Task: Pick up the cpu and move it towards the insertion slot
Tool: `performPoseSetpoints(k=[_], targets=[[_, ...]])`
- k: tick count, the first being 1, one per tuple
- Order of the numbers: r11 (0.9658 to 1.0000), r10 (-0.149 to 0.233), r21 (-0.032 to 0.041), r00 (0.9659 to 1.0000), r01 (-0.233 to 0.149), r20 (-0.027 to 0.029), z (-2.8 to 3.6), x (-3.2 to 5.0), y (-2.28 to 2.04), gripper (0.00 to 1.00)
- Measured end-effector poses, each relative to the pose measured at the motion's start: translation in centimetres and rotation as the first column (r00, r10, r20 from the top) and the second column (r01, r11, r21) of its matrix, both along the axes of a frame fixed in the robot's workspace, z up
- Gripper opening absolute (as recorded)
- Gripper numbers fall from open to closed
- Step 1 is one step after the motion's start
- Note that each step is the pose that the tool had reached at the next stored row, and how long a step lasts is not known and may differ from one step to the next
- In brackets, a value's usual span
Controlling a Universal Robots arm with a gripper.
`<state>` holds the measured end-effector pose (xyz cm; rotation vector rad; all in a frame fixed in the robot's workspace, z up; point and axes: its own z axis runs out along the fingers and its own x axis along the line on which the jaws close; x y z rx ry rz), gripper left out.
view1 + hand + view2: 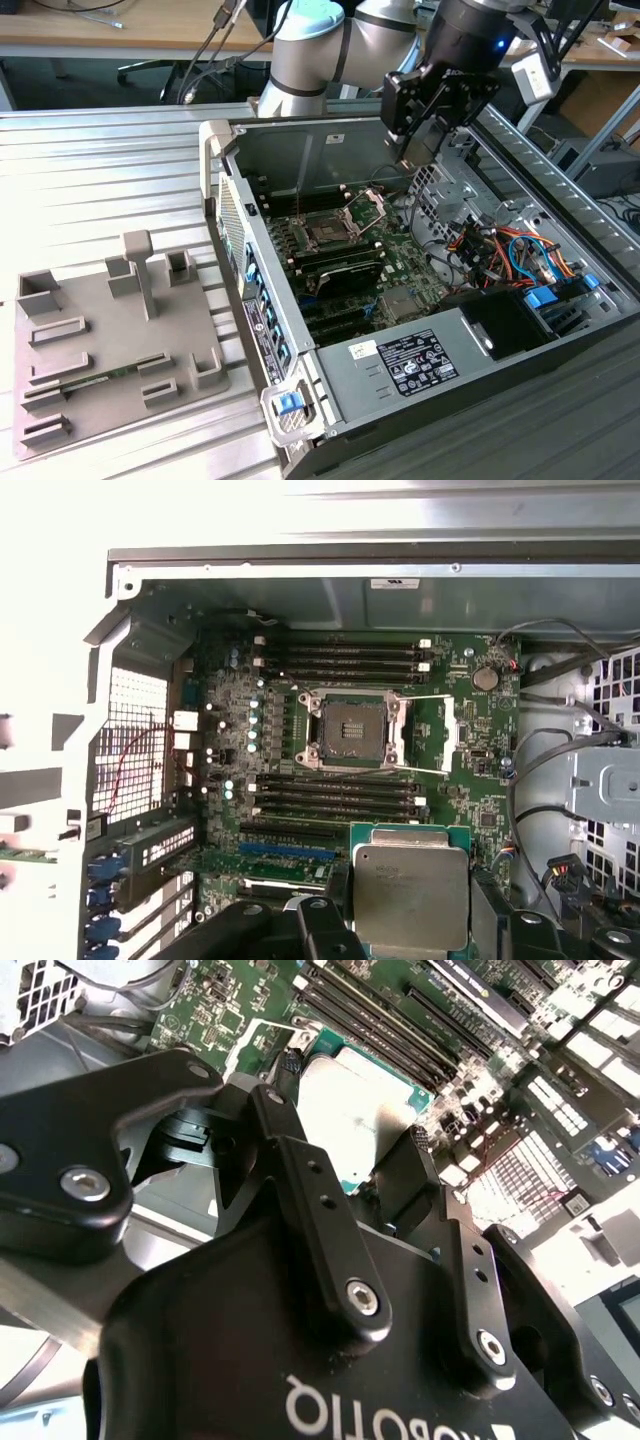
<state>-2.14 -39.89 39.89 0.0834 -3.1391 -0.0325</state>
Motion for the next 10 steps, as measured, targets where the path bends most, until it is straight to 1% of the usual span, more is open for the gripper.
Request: performPoseSetpoints(k=[4, 10], targets=[[1.0000, 0.000, 0.0000, 1.0000, 0.000, 0.0000, -0.02, 0.01, 0.24, 0.55], [1.0000, 0.000, 0.0001, 1.0000, 0.000, 0.0000, -0.09, 0.02, 0.44, 0.55]])
